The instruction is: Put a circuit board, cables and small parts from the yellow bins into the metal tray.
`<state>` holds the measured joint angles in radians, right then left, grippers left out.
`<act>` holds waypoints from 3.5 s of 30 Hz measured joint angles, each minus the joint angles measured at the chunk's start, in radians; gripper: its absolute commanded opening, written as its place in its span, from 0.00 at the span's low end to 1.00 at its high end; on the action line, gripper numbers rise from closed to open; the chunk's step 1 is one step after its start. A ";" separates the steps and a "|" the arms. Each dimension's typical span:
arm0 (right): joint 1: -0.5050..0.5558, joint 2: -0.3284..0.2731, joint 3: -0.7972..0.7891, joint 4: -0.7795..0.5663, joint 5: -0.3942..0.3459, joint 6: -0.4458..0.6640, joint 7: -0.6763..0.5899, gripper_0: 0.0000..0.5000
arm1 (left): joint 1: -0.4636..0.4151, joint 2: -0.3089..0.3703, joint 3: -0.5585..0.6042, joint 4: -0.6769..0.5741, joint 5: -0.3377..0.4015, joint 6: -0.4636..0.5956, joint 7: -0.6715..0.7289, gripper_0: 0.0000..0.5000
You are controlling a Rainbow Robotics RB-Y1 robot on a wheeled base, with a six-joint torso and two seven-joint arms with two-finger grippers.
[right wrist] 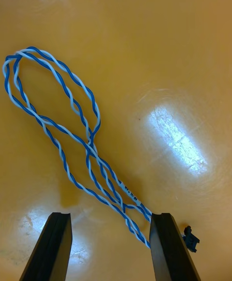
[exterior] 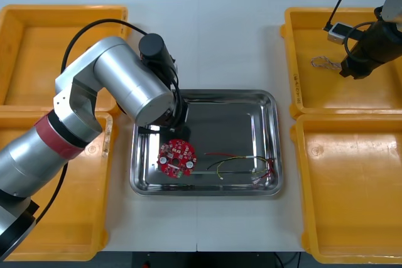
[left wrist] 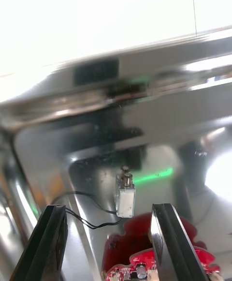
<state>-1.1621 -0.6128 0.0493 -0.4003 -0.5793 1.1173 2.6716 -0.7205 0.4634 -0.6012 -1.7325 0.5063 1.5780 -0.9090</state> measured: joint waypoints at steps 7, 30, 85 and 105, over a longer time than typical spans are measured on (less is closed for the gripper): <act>0.000 0.000 0.000 0.000 -0.029 -0.017 0.000 0.90 | -0.033 0.010 0.072 0.001 0.036 0.046 0.000 1.00; 0.000 0.000 0.017 0.000 -0.072 -0.057 0.000 0.90 | -0.115 0.095 0.339 0.118 0.107 0.172 -0.080 1.00; 0.055 -0.001 0.022 -0.069 -0.174 0.006 0.000 0.00 | -0.287 0.110 0.506 0.899 -0.046 -0.279 -0.545 1.00; 0.067 -0.044 0.022 -0.354 -0.100 0.368 0.000 0.00 | -0.287 0.110 0.506 0.915 -0.023 -0.315 -0.569 1.00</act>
<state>-1.0956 -0.6572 0.0712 -0.7540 -0.6795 1.4849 2.6718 -1.0075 0.5732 -0.0957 -0.8173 0.4833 1.2629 -1.4780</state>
